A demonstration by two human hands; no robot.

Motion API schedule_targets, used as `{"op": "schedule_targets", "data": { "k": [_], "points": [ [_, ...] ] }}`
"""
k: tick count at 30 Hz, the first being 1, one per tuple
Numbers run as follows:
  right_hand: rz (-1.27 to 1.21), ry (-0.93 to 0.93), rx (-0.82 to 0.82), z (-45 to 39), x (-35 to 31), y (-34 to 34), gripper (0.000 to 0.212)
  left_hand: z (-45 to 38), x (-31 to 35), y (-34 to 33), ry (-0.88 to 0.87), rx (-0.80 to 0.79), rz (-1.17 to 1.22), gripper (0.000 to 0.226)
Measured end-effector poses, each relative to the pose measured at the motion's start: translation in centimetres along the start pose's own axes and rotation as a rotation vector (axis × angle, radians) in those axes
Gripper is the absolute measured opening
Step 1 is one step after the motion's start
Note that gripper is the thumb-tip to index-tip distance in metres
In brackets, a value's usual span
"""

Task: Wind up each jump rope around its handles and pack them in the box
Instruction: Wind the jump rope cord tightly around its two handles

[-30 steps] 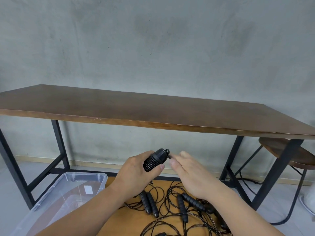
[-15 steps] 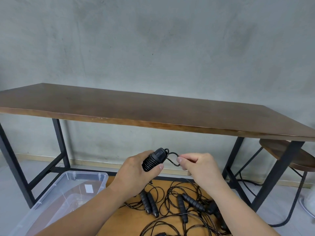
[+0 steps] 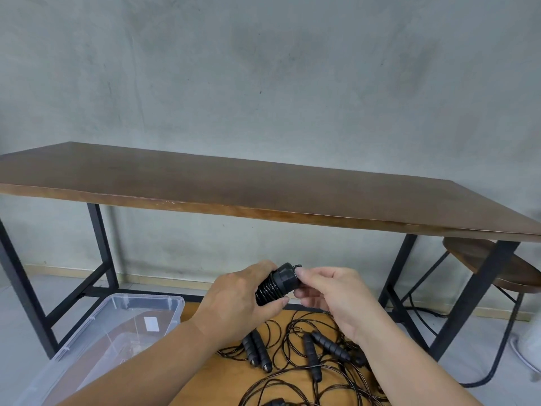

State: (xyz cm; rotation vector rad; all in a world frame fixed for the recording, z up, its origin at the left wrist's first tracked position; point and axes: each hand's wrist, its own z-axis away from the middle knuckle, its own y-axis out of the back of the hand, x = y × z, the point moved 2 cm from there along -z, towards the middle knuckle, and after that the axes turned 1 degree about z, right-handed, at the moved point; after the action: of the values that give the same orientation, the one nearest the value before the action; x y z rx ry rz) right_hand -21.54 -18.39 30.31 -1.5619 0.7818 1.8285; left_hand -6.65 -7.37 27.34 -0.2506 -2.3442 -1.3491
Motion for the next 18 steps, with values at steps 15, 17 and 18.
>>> {"op": "schedule_targets", "data": {
  "k": [15,17,18],
  "points": [
    [0.133,0.038,0.136,-0.1,1.7,-0.7,0.015,0.4,1.1,-0.4,0.101,-0.027,0.243,0.034],
    [0.037,0.019,0.174,-0.2,1.8,-0.6,0.012,0.5,1.1,-0.5,0.114,-0.028,0.254,0.032],
    [-0.010,0.009,0.187,-0.2,1.8,-0.5,0.018,0.5,1.1,-0.5,0.122,-0.026,0.263,0.032]
  ]
}}
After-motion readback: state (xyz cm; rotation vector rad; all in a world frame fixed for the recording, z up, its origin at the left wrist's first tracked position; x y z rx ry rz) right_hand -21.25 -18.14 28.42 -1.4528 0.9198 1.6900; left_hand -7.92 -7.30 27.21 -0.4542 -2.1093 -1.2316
